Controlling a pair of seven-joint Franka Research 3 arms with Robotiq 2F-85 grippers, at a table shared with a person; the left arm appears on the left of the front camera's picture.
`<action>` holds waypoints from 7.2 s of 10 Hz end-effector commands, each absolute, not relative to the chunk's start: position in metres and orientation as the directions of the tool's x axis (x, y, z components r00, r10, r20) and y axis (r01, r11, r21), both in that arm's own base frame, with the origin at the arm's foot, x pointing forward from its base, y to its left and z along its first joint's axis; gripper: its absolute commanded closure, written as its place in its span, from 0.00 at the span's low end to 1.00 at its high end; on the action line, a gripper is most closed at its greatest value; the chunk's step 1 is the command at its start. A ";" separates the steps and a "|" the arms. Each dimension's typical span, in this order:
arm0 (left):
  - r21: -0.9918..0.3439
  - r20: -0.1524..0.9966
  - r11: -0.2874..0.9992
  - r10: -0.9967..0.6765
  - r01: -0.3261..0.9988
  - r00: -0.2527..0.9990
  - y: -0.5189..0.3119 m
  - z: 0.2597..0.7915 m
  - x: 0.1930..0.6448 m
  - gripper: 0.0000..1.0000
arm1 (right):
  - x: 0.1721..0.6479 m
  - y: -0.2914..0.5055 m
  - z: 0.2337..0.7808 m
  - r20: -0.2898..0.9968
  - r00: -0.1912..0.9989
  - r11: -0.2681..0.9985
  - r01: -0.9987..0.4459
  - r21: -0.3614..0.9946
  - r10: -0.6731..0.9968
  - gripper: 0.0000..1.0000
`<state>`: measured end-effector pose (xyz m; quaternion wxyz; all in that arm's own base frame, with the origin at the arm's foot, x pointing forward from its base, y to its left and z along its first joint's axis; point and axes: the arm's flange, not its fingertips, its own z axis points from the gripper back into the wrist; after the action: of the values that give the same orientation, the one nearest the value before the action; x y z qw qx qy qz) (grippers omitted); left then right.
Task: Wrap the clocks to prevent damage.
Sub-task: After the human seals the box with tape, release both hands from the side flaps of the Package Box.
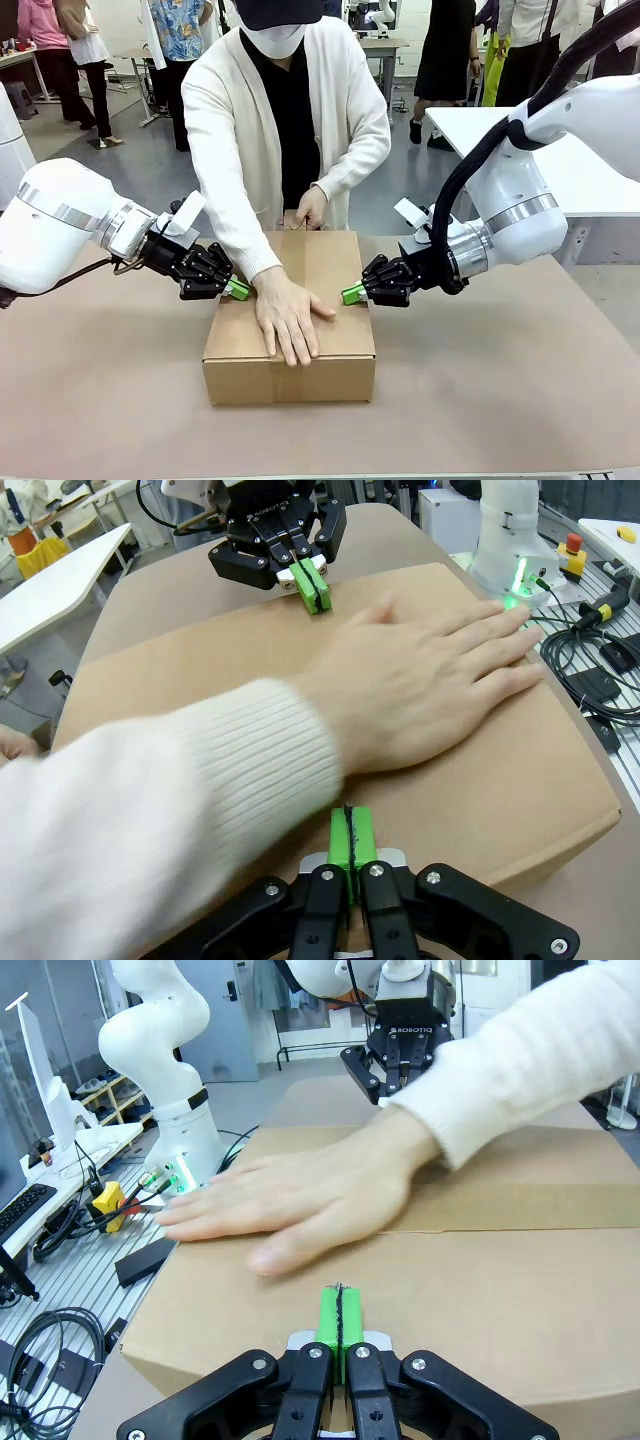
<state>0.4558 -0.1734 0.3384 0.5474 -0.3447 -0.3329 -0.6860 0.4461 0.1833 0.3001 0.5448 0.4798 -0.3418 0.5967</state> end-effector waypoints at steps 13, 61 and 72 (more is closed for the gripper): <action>0.077 0.827 -0.176 -0.539 0.981 -0.162 -0.173 0.330 0.455 1.00 | 0.446 0.184 0.297 0.943 0.058 -0.165 -0.979 0.118 0.328 0.99; -0.181 0.369 0.341 -0.846 0.923 0.385 -0.019 0.561 0.396 1.00 | 0.312 0.077 0.541 0.403 0.636 0.606 -0.765 0.216 0.659 0.99; 0.055 0.429 0.281 -0.873 0.958 0.231 0.003 0.597 0.387 0.00 | 0.278 0.018 0.557 0.485 0.592 0.606 -0.781 0.149 0.644 0.36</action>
<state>0.3916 -0.0027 0.6046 0.7865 -0.1171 -0.1783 -0.5795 0.2860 0.0292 0.5695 0.8800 0.1696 -0.1884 0.4018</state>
